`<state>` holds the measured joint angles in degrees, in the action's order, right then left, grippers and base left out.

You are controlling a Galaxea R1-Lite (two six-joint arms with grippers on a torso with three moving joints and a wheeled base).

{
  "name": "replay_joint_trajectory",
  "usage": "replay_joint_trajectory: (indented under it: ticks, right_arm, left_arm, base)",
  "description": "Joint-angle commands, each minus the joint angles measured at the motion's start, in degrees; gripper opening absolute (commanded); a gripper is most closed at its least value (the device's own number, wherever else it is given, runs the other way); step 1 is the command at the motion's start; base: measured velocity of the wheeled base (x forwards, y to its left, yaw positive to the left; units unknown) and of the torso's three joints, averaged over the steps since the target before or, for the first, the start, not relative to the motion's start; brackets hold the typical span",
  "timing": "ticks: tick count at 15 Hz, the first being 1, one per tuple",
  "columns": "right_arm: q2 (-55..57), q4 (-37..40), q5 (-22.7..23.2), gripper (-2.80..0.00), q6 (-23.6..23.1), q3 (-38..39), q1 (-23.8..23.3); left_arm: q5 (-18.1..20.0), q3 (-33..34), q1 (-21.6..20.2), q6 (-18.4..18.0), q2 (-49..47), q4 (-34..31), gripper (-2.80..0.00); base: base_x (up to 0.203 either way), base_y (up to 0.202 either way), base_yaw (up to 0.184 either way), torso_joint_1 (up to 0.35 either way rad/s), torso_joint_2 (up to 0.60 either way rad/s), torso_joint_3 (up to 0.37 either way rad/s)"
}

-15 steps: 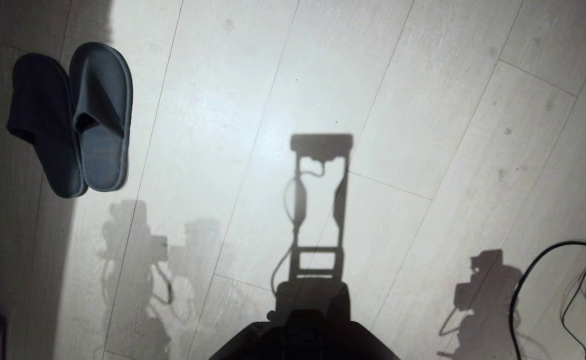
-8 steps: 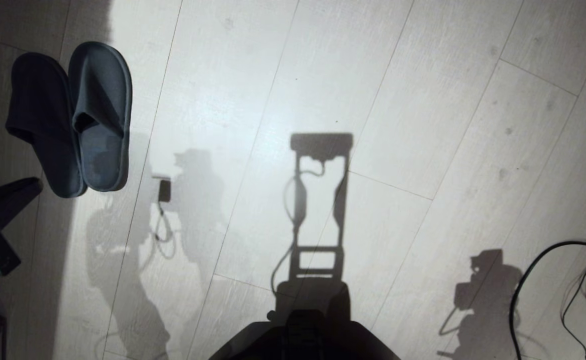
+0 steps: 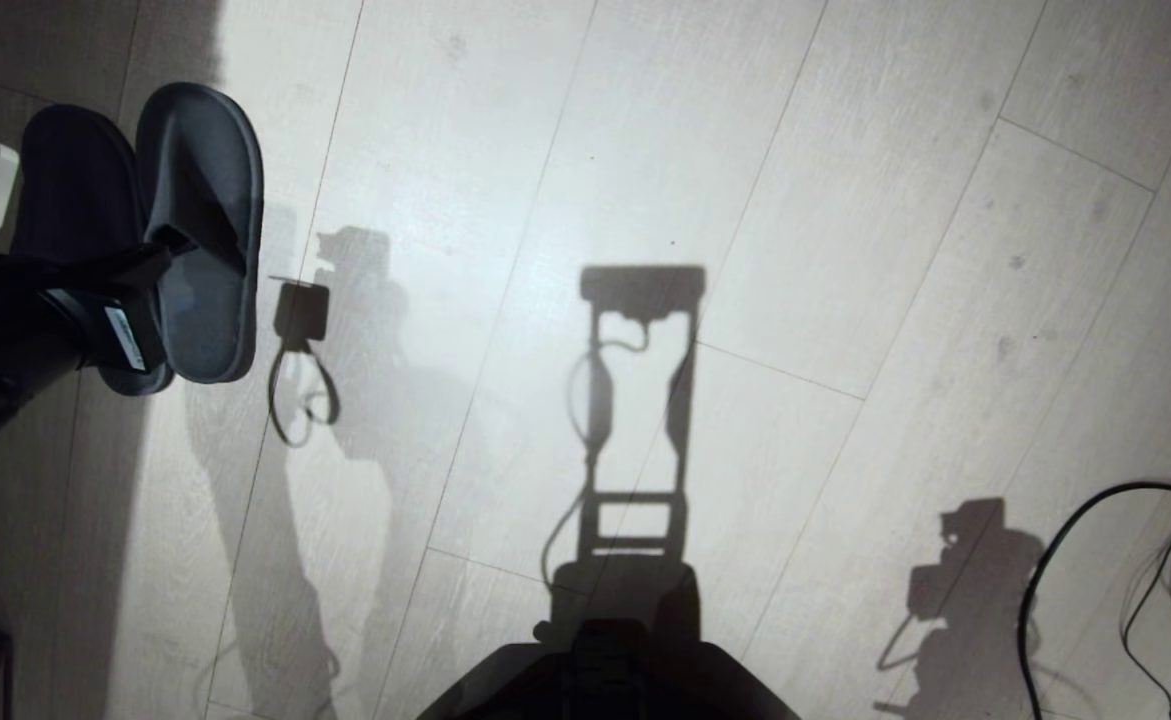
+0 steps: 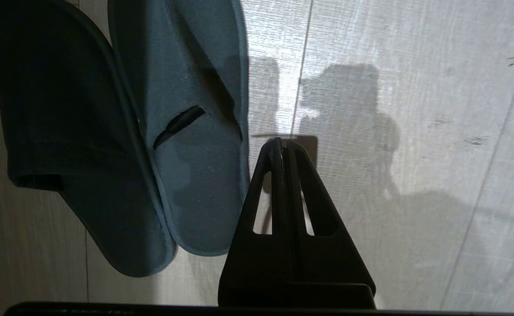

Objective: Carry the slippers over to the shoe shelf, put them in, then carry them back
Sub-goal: Pick up the slippers on the floor

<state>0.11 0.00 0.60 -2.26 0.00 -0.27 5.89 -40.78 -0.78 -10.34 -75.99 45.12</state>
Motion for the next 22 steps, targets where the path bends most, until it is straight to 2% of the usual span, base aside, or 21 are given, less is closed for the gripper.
replay_joint_trajectory:
  ticks: [1,2,6,13,14,18,19,20,22]
  right_arm:
    - [0.0,0.0,0.0,-2.80,0.0,0.0,0.0]
    - [0.0,0.0,0.0,-2.80,0.0,0.0,0.0]
    - [0.0,0.0,0.0,-2.80,0.0,0.0,0.0]
    - [0.0,0.0,0.0,-2.80,0.0,0.0,0.0]
    - [0.0,0.0,0.0,-2.80,0.0,0.0,0.0]
    - [0.0,0.0,0.0,-2.80,-0.1,0.0,0.0]
    - [0.0,0.0,0.0,-2.80,0.0,0.0,0.0]
    - [0.0,0.0,0.0,-2.80,-0.1,0.0,0.0]
    - [0.0,0.0,0.0,-2.80,-0.1,0.0,0.0]
  left_arm:
    - [8.5,-2.6,-6.4,-0.3,-5.4,0.3,-2.80]
    - [11.5,-3.5,-8.5,-0.4,-6.8,0.3,-2.80]
    - [19.1,-6.8,-12.6,-0.3,-11.9,1.1,-2.80]
    - [20.3,-7.8,-18.1,0.7,-12.3,2.5,-2.80]
    - [20.4,-7.7,-18.5,0.6,-11.7,2.5,0.00]
    - [20.4,-6.5,-20.6,0.5,-11.3,2.3,0.00]
    - [21.1,-5.8,-21.3,0.4,-10.7,2.4,0.00]
    - [23.6,-4.8,-22.4,0.3,-9.9,2.3,0.00]
    - [24.8,-3.0,-23.4,0.4,-8.3,2.0,0.00]
  base:
    - [0.000,0.000,0.000,0.000,0.00,0.000]
    - [0.000,0.000,0.000,0.000,0.00,0.000]
    - [0.000,0.000,0.000,0.000,0.00,0.000]
    - [0.000,0.000,0.000,0.000,0.00,0.000]
    - [0.000,0.000,0.000,0.000,0.00,0.000]
    - [0.000,0.000,0.000,0.000,0.00,0.000]
    - [0.000,0.000,0.000,0.000,0.00,0.000]
    - [0.000,0.000,0.000,0.000,0.00,0.000]
    - [0.000,0.000,0.000,0.000,0.00,0.000]
